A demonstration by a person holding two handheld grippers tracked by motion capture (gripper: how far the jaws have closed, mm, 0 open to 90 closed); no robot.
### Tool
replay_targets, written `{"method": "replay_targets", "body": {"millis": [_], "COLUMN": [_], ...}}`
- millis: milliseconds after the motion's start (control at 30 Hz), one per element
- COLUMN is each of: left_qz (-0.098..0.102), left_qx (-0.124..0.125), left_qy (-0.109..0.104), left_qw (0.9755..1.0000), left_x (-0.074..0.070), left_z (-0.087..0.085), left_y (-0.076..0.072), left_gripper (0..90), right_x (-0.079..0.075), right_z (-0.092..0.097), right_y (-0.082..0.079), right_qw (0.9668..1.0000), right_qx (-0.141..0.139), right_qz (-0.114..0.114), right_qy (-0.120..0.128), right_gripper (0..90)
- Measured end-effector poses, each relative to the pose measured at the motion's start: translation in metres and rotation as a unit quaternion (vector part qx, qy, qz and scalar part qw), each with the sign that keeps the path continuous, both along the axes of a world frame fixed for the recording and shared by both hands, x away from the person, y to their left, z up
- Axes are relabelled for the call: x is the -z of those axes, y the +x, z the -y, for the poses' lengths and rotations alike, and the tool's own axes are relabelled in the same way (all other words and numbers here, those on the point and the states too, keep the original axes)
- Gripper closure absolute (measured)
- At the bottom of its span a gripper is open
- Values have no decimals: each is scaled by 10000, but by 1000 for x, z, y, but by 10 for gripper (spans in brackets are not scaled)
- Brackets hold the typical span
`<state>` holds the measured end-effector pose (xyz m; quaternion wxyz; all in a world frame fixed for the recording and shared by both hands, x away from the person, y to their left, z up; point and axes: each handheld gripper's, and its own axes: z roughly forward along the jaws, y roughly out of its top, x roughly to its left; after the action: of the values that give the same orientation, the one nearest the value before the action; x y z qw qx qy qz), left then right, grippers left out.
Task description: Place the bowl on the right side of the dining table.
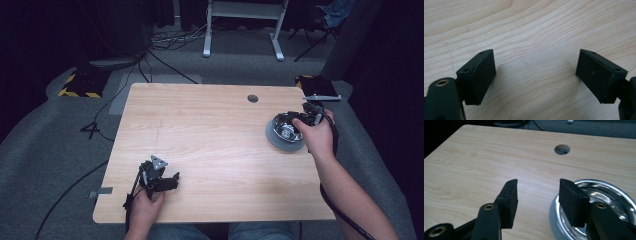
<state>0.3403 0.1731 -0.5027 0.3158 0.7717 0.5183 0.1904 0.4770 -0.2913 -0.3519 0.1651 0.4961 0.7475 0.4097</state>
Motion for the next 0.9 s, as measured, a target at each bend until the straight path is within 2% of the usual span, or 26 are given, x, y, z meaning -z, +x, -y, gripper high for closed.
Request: {"method": "replay_targets", "body": {"millis": [33,67,367,500,633,900], "left_qz": [0,19,-1,1,6,6], "left_qx": [0,2,25,33,39,43], "left_qy": [0,34,-4,-3,12,10], "left_qw": [10000,10000,10000,10000,10000,10000], "left_x": [0,0,0,0,0,0], "left_z": [0,-1,-2,-2,-2,-2], "left_y": [0,-1,-3,-3,-3,-3], "left_gripper": [163,163,162,161,161,161], "right_x": [0,-1,1,4,10,19], "right_z": [0,-9,-42,-48,-58,-66], "right_y": [0,-4,-28,-37,-53,-74], "right_qw": [10000,9998,9969,9954,9936,9899], "right_qx": [0,-184,-779,-948,-1122,-1410], "right_qz": [0,17,96,114,66,85], "right_qy": [0,1,-69,-23,88,92], "right_gripper": [503,503,502,502,502,501]}}
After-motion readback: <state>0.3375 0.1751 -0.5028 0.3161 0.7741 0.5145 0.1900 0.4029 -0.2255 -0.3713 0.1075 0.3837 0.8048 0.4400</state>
